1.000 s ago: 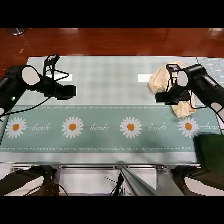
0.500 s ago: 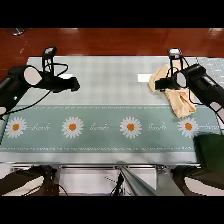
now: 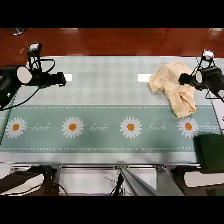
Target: Fold the shirts.
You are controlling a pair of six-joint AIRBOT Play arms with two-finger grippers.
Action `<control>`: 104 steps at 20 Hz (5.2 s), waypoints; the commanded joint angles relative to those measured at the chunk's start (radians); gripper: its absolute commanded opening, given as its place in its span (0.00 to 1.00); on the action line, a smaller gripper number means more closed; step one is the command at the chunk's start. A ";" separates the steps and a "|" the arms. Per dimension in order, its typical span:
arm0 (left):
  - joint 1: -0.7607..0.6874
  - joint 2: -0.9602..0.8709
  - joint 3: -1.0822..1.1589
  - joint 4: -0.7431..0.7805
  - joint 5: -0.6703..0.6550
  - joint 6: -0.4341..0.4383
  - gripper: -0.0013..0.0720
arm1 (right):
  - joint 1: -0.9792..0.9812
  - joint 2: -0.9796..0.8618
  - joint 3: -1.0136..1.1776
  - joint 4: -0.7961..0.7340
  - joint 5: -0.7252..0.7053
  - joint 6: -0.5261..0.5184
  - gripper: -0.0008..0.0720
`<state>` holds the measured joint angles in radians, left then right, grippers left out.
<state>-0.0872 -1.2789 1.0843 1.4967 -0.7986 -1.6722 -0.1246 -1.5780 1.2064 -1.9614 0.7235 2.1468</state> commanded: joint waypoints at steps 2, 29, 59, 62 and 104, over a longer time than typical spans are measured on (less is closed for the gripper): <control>0.026 -0.032 0.000 -0.012 -0.116 -0.002 0.97 | -0.086 -0.071 0.007 0.298 0.135 -0.211 0.52; -0.114 0.707 -0.458 -0.225 -0.211 0.002 0.97 | 0.549 0.522 0.756 0.624 0.426 -0.716 0.03; -0.291 0.243 -0.572 -0.772 0.230 0.184 0.97 | -0.290 0.534 -0.556 0.854 0.314 -0.690 0.86; -0.283 0.129 -0.498 -0.751 0.234 0.199 0.97 | -0.285 0.534 -0.566 0.921 0.312 -0.721 0.86; 0.203 0.780 0.312 -0.473 -0.051 0.274 0.05 | 0.022 0.796 0.767 0.754 0.812 -0.710 0.03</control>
<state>0.0532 -0.6132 1.3842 0.8955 -0.7246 -1.3842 -0.1032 -0.9066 1.9942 -1.1526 1.4002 1.4330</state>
